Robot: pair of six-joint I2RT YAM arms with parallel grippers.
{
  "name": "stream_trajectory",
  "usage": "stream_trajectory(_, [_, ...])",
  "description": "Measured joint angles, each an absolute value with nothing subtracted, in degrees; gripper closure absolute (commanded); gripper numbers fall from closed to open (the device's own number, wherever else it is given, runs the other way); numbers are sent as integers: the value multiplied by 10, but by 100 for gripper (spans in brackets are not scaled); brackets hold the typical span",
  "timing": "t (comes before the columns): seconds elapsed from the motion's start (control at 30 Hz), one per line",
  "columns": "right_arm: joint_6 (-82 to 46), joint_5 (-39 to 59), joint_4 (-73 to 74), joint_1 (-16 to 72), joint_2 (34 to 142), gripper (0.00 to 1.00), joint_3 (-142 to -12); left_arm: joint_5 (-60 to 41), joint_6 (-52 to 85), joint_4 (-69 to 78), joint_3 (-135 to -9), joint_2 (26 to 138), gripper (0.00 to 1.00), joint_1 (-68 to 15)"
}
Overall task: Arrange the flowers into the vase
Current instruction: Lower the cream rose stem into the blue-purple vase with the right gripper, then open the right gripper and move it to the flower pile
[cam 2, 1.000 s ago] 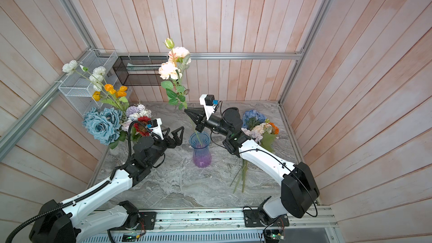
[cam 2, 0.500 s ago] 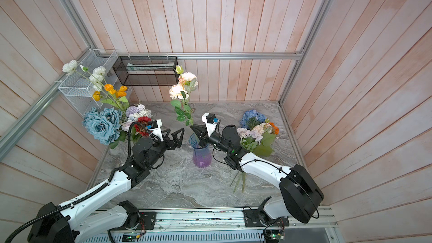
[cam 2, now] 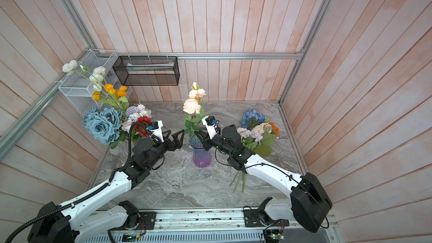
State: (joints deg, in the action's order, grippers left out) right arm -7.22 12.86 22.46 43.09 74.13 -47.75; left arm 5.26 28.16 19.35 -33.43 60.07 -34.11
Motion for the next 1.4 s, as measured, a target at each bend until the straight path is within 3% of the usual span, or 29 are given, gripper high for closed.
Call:
stream_trajectory(0.37, [-94,98,105,407,668,65,-498,49,280,224,-328,601,0,-363])
stream_trajectory(0.57, [-173,49,84,326,597,65,-457,51,267,253,-328,604,0,-367])
stream_trajectory(0.77, [-275,20,42,190,510,62,-365,46,249,282,-328,611,0,-374])
stream_trajectory(1.17, [-366,148,-1,-53,510,67,-266,34,225,285,-328,630,0,-375])
stream_trajectory(1.4, [-400,229,66,-115,575,71,-202,34,220,285,-334,642,0,-375])
